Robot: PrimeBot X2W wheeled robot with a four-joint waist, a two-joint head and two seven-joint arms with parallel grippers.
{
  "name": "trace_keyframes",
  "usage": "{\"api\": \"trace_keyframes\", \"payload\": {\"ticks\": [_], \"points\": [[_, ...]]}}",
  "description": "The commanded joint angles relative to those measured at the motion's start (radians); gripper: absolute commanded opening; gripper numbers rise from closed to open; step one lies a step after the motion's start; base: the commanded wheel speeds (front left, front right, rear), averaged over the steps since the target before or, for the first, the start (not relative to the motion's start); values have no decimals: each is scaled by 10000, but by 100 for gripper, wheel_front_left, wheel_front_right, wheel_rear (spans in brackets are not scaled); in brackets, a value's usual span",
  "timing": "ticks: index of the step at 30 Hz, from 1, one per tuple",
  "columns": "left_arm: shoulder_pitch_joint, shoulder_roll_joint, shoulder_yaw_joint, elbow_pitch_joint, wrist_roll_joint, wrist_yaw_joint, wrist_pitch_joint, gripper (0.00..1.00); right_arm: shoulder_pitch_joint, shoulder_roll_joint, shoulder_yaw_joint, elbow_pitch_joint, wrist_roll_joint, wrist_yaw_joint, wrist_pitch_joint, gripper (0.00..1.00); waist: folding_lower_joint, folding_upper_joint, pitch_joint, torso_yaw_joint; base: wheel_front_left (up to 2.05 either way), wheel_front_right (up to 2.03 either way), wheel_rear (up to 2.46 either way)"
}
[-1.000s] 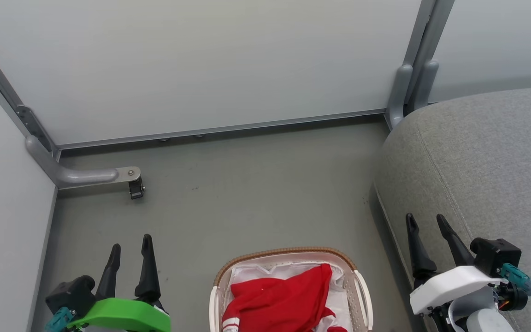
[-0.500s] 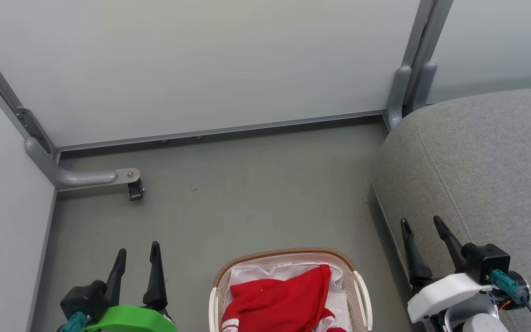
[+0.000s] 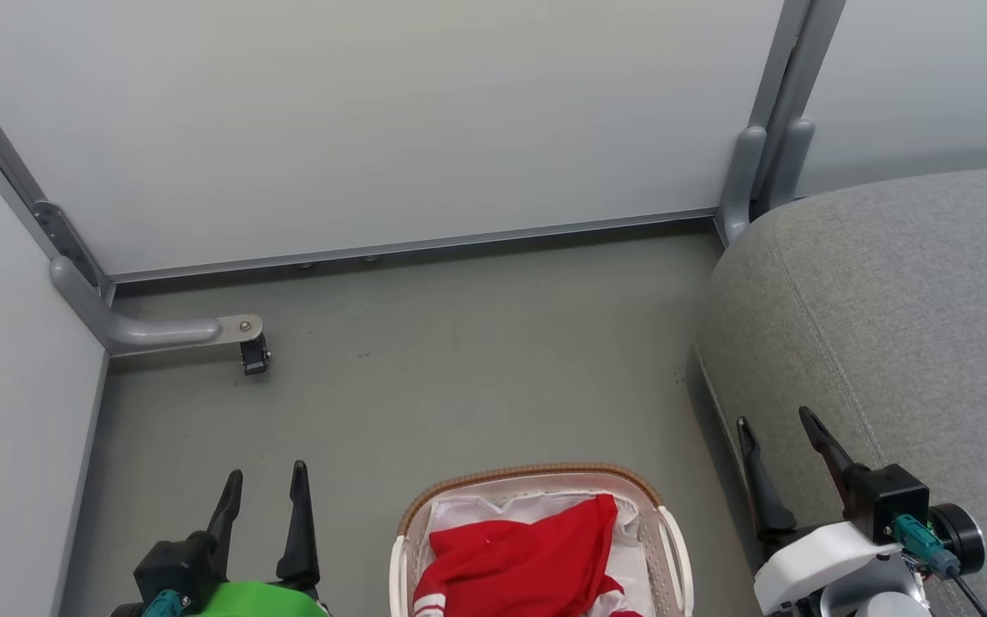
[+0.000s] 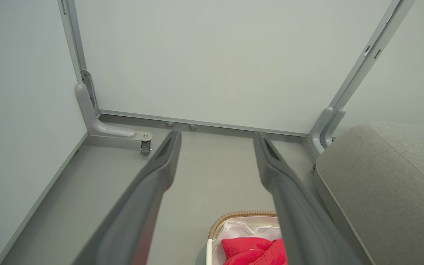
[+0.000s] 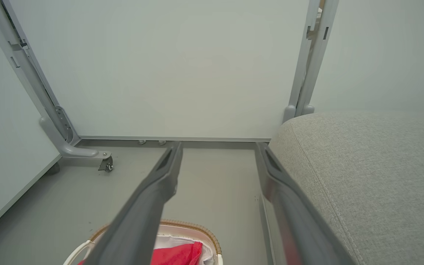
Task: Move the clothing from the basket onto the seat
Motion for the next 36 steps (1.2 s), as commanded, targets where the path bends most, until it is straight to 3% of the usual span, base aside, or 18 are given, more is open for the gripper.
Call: {"api": "trace_keyframes", "payload": {"ticks": [1, 36], "points": [[157, 69, -12, 1, 180, 31, -92, 100, 96, -63, 21, -3, -212, 4, -89, 100, 1, 113, -6, 0, 0, 0, 0], [-64, 70, -111, 126, 387, 3, -157, 100, 7, -57, -172, -111, -402, 4, -153, 100, 1, 117, 161, -30, 0, 0, 0]]}}
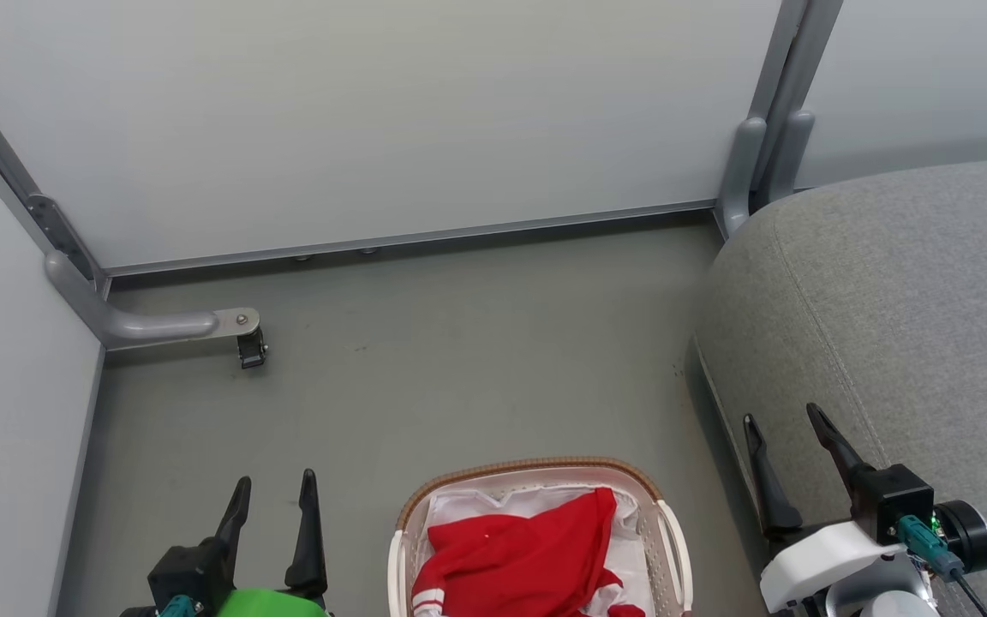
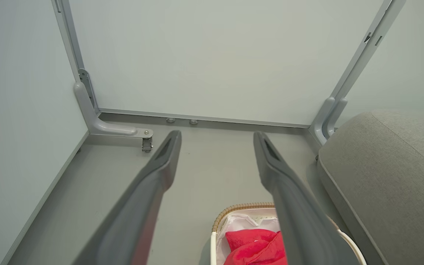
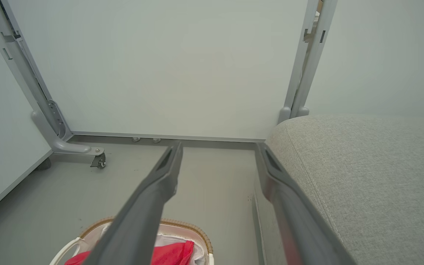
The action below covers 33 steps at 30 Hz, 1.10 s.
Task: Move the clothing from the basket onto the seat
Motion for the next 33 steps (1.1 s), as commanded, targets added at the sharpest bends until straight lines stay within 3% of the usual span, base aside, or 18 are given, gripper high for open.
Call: {"api": "trace_keyframes", "payload": {"ticks": [1, 9, 17, 25, 33], "points": [[-174, 66, -46, 27, 102, -38, -38, 100, -32, -39, -41, -63, -31, 4, -51, 100, 1, 117, 48, 3, 0, 0, 0], [-1128, 63, -526, 463, 677, -269, -26, 100, -451, -40, -140, -426, -163, 4, -51, 100, 1, 117, 845, -19, 0, 0, 0], [-3176, 61, -1713, 2229, 1332, -470, -24, 100, -1308, -35, -342, -1081, -230, 2, -49, 100, 1, 117, 2625, -261, 0, 0, 0], [-5421, 65, -3523, 5092, 1335, -587, 133, 100, -2401, -29, -455, -1477, 174, 1, -49, 100, 1, 117, 4539, -885, 0, 0, 0], [-6895, 68, -5573, 6686, 749, -608, 965, 100, -3231, -26, -699, -1857, 480, 1, -49, 100, 1, 117, 6106, -1346, 0, 0, 0]]}}
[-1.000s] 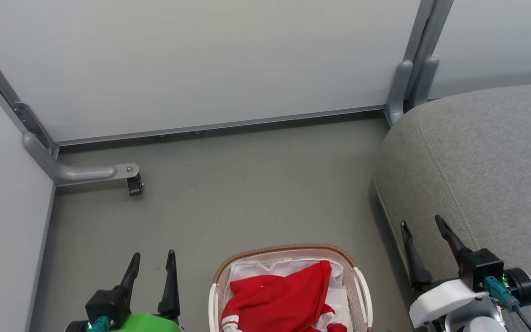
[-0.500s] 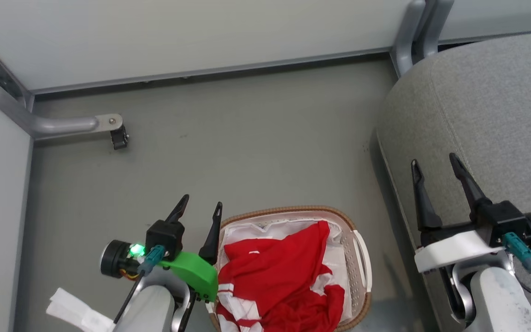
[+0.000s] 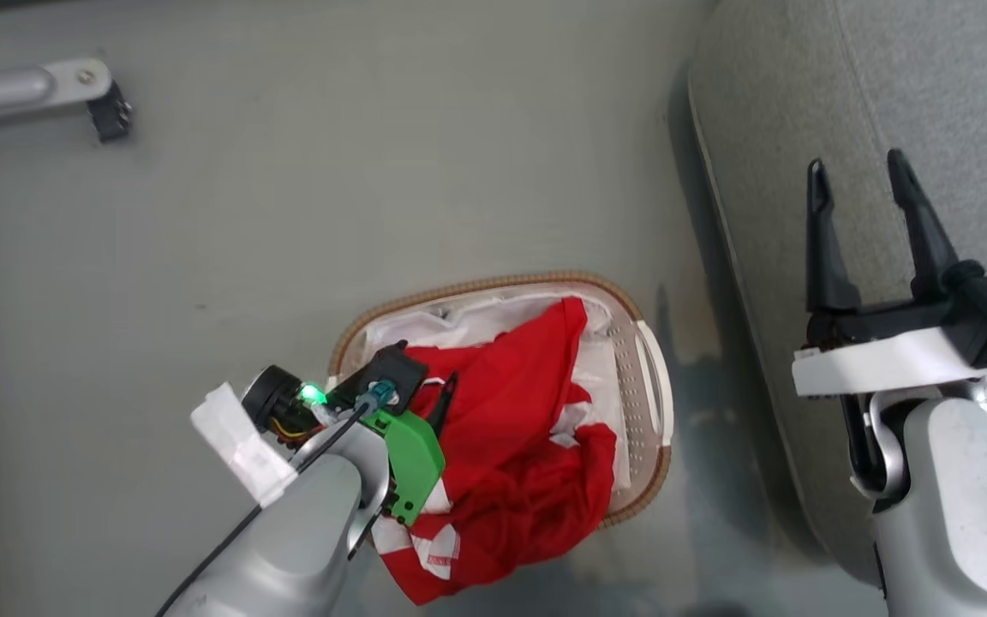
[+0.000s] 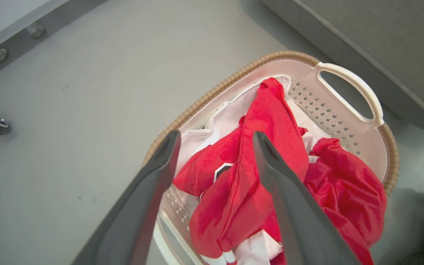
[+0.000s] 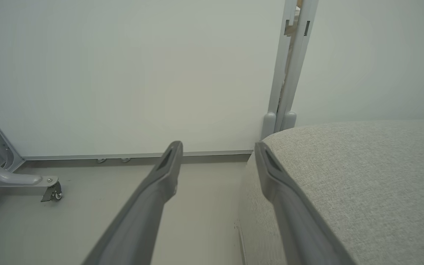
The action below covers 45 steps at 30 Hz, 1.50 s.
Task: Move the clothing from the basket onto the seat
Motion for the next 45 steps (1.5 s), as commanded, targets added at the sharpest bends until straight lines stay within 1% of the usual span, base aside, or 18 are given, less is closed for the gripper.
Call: {"api": "trace_keyframes", "payload": {"ticks": [1, 4, 7, 12, 18, 19, 20, 21, 22, 23, 24, 30, 34, 42, 45], "points": [[-306, 71, -309, 189, -182, -22, 154, 100, -205, -9, -45, -79, 94, -3, -48, 100, -1, 117, 1387, -641, 0, 0, 0], [-706, 71, -1048, 609, -467, -24, 537, 100, -423, -10, -67, -127, 194, -3, -48, 100, -1, 117, 1768, -743, 0, 0, 0], [-1014, 96, -1463, 1046, -767, -25, 852, 100, -569, -7, -64, -137, 334, -3, -48, 100, -1, 117, 2027, -832, 0, 0, 0], [-1446, 259, -1768, 1671, -1096, -26, 1164, 100, -820, -9, 20, -240, 590, -3, -48, 100, -1, 117, 2428, -992, 0, 0, 0], [-1632, 248, -2153, 1998, -1540, -26, 1473, 100, -969, -10, 130, -251, 793, -3, -48, 100, -1, 117, 2612, -1105, 0, 0, 0], [-1639, 266, -2198, 2017, -1610, -26, 1463, 96, -967, -10, 144, -231, 822, -3, -48, 100, -1, 117, 2602, -1118, 0, 0, 0], [-1626, 289, -2250, 2044, -1700, -26, 1449, 77, -951, -10, 161, -200, 837, -3, -48, 100, -1, 117, 2576, -1134, 0, 0, 0], [-1603, 301, -2296, 2060, -1779, -26, 1433, 51, -935, -12, 172, -177, 847, -3, -48, 100, -1, 117, 2544, -1143, 0, 0, 0], [-1562, 301, -2356, 2077, -1873, -27, 1405, 38, -905, -10, 184, -140, 862, -3, -48, 100, -1, 117, 2489, -1148, 0, 0, 0], [-1524, 307, -2401, 2089, -1937, -27, 1388, 12, -872, -10, 195, -116, 866, -3, -48, 100, -1, 117, 2440, -1152, 0, 0, 0], [-1479, 323, -2458, 2098, -1985, -27, 1305, 0, -830, -12, 200, -87, 880, -3, -48, 100, -1, 117, 2373, -1151, 0, 0, 0], [-1194, 321, -2690, 1943, -2365, -27, 602, 0, -554, -12, 171, 101, 752, -3, -48, 100, -1, 117, 1783, -1045, 0, 0, 0], [-1077, 354, -2809, 1852, -2623, -27, 100, 0, -302, -12, 186, 267, 573, -3, -48, 100, -1, 117, 1094, -873, 0, 0, 0], [-624, 484, -3113, 1209, -3254, -27, -674, 0, 623, -13, 128, 670, 209, -3, -48, 100, -1, 117, -1007, -459, 0, 0, 0], [-594, 741, -3326, 688, -3453, -27, -795, 0, 1067, -16, 156, 821, 51, -3, -48, 100, -1, 117, -1855, -340, 0, 0, 0]]}}
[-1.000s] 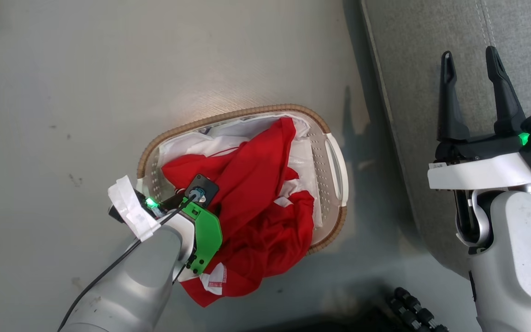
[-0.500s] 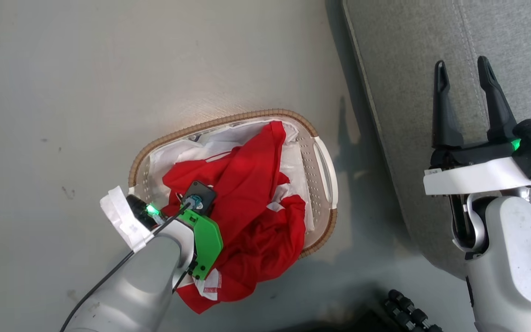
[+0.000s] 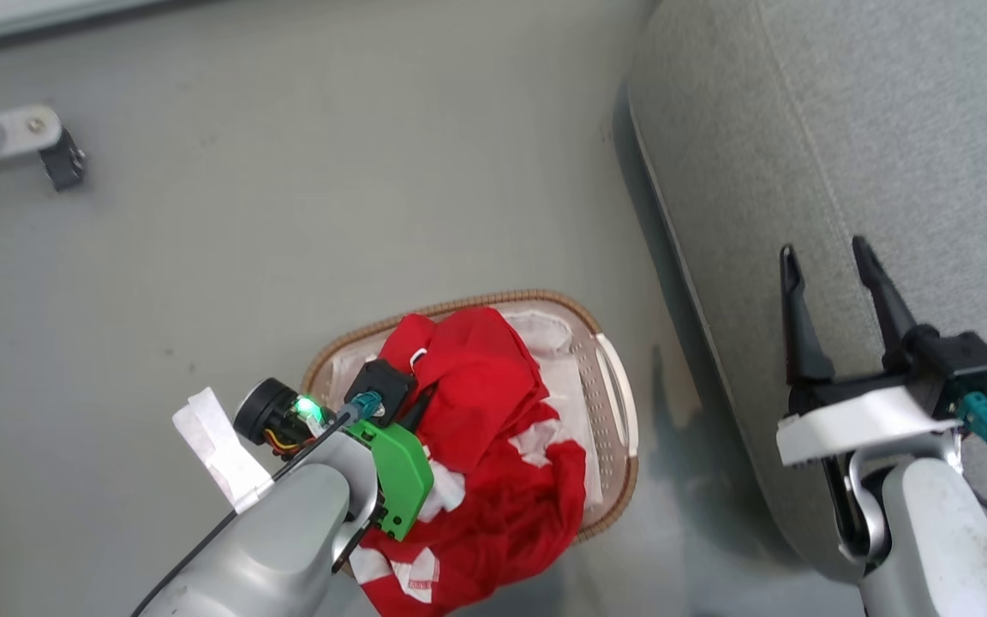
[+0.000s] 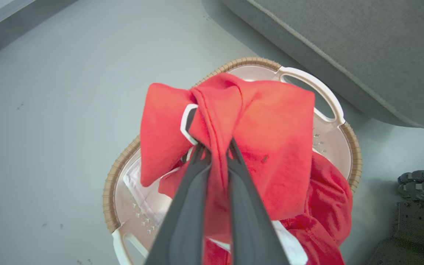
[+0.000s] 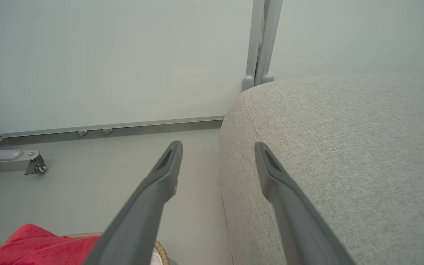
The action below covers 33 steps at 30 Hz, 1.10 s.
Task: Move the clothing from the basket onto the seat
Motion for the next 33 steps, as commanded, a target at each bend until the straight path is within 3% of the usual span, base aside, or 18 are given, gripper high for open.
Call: {"api": "trace_keyframes", "payload": {"ticks": [1, 10, 21, 33], "points": [[107, 202, -86, -206, -89, -27, -67, 0, 332, -24, 4, 81, -109, -3, -48, 100, 0, 117, -1731, 431, 0, 0, 0], [-813, 1261, -896, -2020, -513, -28, 52, 0, 1397, -24, 151, 456, -291, -3, -48, 100, 0, 117, -3693, 525, 0, 0, 0], [-3183, 2793, -1150, -4638, -1041, -26, 1227, 0, 1654, -23, 388, 517, -414, -3, -48, 100, 0, 117, -4425, 443, 0, 0, 0], [-4316, 2726, -732, -5636, -1121, 291, 1487, 0, 829, -20, 1213, 446, -459, -3, -48, 100, 0, 117, -4543, 460, 0, 0, 0]]}}
